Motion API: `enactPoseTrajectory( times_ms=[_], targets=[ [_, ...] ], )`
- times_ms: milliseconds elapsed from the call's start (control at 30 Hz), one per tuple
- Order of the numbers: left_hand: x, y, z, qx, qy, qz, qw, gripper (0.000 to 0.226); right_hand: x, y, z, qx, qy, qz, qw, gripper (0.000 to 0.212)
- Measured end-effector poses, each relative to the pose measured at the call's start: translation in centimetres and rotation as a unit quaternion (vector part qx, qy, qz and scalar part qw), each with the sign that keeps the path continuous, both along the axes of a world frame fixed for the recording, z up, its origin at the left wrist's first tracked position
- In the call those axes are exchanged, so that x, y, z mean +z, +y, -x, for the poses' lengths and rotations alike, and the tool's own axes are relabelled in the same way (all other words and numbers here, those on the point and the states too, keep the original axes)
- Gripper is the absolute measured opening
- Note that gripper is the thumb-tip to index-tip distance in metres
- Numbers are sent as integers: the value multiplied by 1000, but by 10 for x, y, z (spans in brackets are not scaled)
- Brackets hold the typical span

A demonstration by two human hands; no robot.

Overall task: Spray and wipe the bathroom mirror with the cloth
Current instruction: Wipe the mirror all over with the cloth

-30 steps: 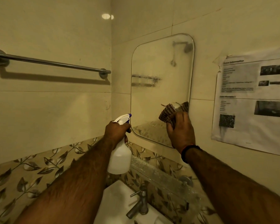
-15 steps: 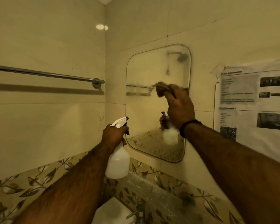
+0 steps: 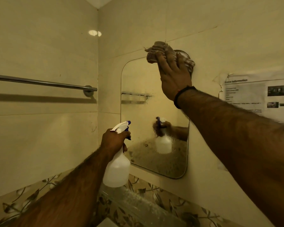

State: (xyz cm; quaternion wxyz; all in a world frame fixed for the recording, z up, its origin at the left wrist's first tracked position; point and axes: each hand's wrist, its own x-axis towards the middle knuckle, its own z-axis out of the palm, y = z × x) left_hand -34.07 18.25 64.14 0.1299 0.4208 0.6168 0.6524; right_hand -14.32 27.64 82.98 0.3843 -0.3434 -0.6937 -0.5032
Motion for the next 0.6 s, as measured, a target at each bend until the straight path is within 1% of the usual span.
enactPoseTrajectory(
  times_ms=[133, 233, 333, 400, 500, 600],
  targets=[
    [-3, 4, 9, -6, 5, -2, 1000, 55, 7, 12, 3, -47, -16, 22, 999, 67],
    [-3, 6, 14, -7, 5, 0, 1000, 52, 8, 19, 4, -59, -24, 31, 998, 71],
    [-4, 9, 16, -12, 6, -6, 1000, 51, 7, 27, 2, -69, -46, 19, 996, 69],
    [-5, 10, 16, -13, 5, -9, 1000, 39, 6, 31, 0, -63, -53, 9, 997, 68],
    [-7, 13, 16, -10, 4, -14, 1000, 23, 6, 33, 0, -37, -33, 12, 999, 77],
    [-11, 17, 15, -6, 5, -7, 1000, 24, 6, 34, 0, -21, -19, 14, 1000, 82]
  ],
)
